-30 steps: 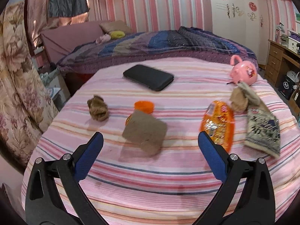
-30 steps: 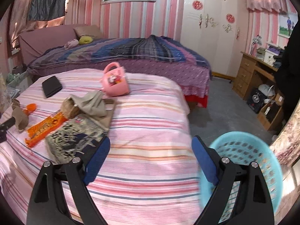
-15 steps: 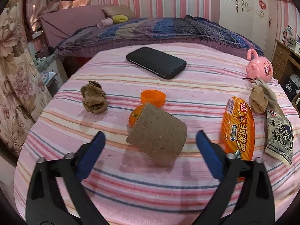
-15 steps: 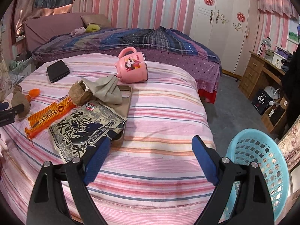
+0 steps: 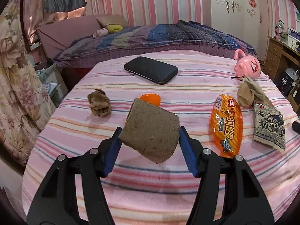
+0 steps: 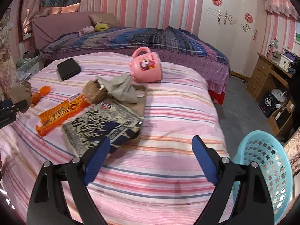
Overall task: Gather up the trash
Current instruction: 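Grasp the printed paper bag with the right tool while the left tool holds the tube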
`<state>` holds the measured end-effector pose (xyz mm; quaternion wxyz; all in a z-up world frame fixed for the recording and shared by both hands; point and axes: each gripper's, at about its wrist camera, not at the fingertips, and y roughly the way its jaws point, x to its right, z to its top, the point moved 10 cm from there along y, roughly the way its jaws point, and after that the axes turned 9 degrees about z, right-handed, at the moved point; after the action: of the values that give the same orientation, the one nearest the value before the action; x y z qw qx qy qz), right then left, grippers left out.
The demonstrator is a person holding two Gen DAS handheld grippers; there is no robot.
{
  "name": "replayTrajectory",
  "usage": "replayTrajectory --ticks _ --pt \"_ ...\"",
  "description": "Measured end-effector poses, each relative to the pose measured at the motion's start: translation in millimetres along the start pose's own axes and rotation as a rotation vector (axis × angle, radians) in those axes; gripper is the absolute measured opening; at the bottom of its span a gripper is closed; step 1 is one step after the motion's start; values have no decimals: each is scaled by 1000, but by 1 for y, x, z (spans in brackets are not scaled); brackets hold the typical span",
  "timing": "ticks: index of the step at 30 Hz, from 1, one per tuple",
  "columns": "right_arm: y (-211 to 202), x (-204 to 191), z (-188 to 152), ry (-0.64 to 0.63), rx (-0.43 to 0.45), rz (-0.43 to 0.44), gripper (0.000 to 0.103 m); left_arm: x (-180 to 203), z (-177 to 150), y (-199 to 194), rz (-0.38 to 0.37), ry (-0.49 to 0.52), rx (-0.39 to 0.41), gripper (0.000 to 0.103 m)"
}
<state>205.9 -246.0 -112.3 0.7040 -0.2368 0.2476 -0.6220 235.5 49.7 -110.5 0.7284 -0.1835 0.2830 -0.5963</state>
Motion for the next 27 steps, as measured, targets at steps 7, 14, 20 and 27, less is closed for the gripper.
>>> replayTrajectory --ticks 7,14,20,27 --pt "13 -22 -10 13 -51 62 87 -1 2 -13 0 -11 19 59" --pt "29 -25 -13 78 -75 90 81 7 4 -14 -1 12 28 59" --pt "46 -32 -16 103 -120 134 49 10 8 -18 -9 6 42 59" --pt "37 -19 -11 79 -90 112 18 11 10 -21 -5 1 52 59"
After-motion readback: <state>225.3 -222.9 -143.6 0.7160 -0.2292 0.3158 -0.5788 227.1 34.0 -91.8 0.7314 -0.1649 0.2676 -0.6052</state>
